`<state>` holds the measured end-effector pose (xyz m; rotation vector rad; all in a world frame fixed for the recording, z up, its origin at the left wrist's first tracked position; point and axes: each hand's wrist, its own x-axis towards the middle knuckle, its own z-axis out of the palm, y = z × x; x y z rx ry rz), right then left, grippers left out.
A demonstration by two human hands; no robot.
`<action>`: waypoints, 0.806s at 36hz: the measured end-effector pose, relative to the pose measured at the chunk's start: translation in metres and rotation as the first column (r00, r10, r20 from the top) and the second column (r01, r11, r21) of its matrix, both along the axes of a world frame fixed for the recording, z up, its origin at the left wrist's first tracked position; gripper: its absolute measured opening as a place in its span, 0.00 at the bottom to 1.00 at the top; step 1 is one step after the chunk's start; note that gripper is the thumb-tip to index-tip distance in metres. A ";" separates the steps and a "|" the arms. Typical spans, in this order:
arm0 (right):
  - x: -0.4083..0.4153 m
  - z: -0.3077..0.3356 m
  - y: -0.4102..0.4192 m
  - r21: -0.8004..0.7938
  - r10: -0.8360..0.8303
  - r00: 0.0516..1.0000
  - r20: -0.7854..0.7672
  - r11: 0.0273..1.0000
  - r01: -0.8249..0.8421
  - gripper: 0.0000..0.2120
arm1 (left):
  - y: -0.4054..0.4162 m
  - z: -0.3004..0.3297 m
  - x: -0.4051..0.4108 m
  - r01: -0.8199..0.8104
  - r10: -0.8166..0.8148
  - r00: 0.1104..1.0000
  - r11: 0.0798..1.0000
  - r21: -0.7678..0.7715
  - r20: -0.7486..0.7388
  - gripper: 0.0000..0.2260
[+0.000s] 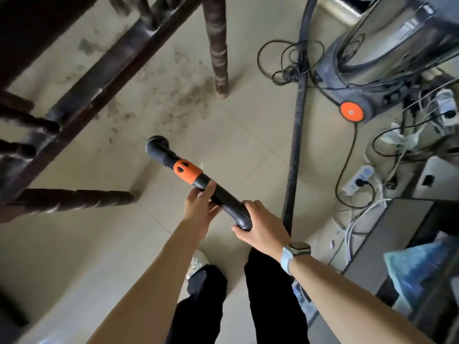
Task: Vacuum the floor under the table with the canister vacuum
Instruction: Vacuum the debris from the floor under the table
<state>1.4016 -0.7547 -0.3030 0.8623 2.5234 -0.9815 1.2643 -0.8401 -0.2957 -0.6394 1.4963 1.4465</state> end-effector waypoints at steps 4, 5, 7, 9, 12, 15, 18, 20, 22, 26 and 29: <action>-0.016 -0.054 -0.026 0.038 0.070 0.997 0.029 0.997 -0.071 0.20 | -0.034 -0.061 -0.019 -0.062 0.058 0.994 0.997 0.048 0.096 0.05; -0.020 -0.069 -0.030 0.031 0.094 0.994 0.048 0.995 -0.095 0.20 | -0.040 -0.077 -0.023 -0.092 0.086 0.989 0.994 0.050 0.118 0.05; -0.029 -0.099 -0.036 0.009 0.143 0.985 0.093 0.990 -0.144 0.18 | -0.053 -0.109 -0.029 -0.115 0.108 0.984 0.992 0.042 0.141 0.05; -0.037 -0.129 -0.041 0.014 0.190 0.973 0.129 0.981 -0.193 0.16 | -0.065 -0.141 -0.032 -0.085 0.082 0.988 0.996 0.019 0.132 0.03; -0.045 -0.173 -0.056 0.025 0.239 0.955 0.174 0.969 -0.247 0.13 | -0.085 -0.186 -0.034 -0.021 0.023 0.996 1.000 -0.020 0.083 0.06; -0.051 -0.210 -0.082 -0.033 0.191 0.960 0.204 0.981 -0.189 0.12 | -0.101 -0.223 -0.028 0.038 -0.037 0.999 0.998 -0.052 0.023 0.14; -0.056 -0.235 -0.104 -0.129 0.128 0.959 0.252 0.987 -0.098 0.13 | -0.116 -0.248 -0.018 0.082 -0.082 0.997 0.995 -0.055 0.009 0.16; -0.056 -0.247 -0.111 -0.160 0.145 0.952 0.270 0.982 -0.104 0.13 | -0.126 -0.262 -0.014 0.088 -0.086 0.996 0.994 -0.061 0.030 0.14; -0.054 -0.256 -0.110 -0.174 0.207 0.936 0.285 0.971 -0.162 0.13 | -0.135 -0.275 -0.010 0.080 -0.075 0.995 0.994 -0.072 0.069 0.12; -0.039 -0.266 -0.104 -0.134 0.349 0.873 0.341 0.937 -0.322 0.13 | -0.148 -0.292 0.008 0.090 -0.074 0.982 0.992 -0.085 0.174 0.10; -0.023 -0.273 -0.098 -0.088 0.425 0.830 0.362 0.902 -0.424 0.12 | -0.150 -0.298 0.028 0.069 -0.052 0.971 0.995 -0.068 0.232 0.06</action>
